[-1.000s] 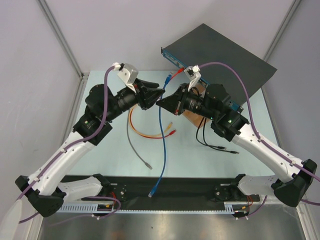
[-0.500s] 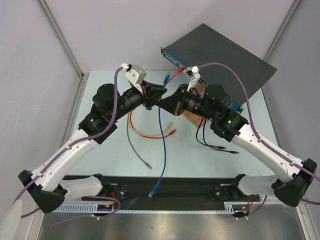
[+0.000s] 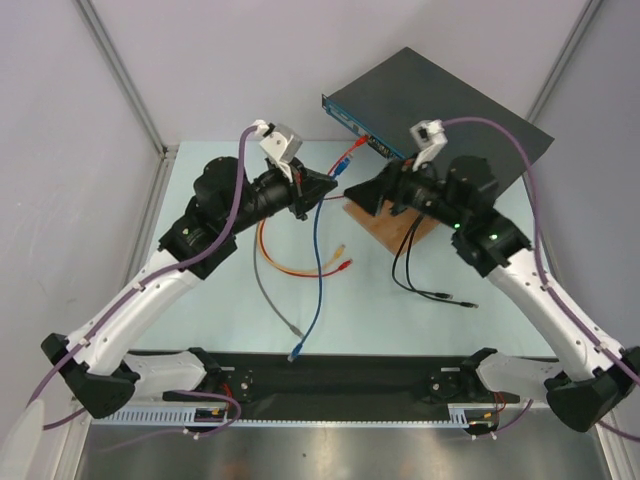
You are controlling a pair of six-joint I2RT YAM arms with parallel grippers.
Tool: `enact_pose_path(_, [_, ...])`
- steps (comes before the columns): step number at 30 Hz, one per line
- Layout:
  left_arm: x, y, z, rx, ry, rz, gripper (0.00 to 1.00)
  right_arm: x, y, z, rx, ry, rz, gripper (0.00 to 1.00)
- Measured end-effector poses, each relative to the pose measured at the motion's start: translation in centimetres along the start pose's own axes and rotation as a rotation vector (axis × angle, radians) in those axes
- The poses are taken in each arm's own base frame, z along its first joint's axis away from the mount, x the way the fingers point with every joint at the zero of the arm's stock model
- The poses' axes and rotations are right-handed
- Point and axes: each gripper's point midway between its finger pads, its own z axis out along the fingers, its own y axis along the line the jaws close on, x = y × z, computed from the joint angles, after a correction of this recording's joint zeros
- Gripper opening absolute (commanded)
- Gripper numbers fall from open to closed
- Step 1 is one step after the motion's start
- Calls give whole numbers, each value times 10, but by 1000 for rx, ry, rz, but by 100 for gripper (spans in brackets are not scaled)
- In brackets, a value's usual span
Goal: Insert the plug into the switch port
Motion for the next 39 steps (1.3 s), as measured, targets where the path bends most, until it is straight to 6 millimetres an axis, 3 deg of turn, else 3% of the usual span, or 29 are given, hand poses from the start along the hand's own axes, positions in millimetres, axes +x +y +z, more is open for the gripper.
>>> enact_pose_path(3, [12,-2,1,8,53,-34,0,-25,-27,-30,83,-39,-44,74])
enact_pose_path(5, [22,-7,1,20,89,-51,0,-44,-33,-51,116,-87,-64,72])
enact_pose_path(7, [29,-15,1,41,115,-62,0,-56,-28,-65,109,-117,-78,72])
enact_pose_path(10, [38,-27,4,76,144,-66,0,-70,-3,-73,32,-130,-90,73])
enact_pose_path(14, [52,-32,11,96,193,-75,0,-60,13,-67,-56,-72,-51,72])
enact_pose_path(20, [62,-36,14,105,230,-81,0,-35,12,-49,-88,29,15,70])
enact_pose_path(32, [59,-43,13,134,221,-79,0,-31,4,-46,-59,39,32,65])
enact_pose_path(34, [56,-44,12,139,212,-77,0,-28,2,-45,-51,44,37,60])
enact_pose_path(39, [52,-46,11,144,198,-74,0,-22,-4,-43,-37,58,50,33])
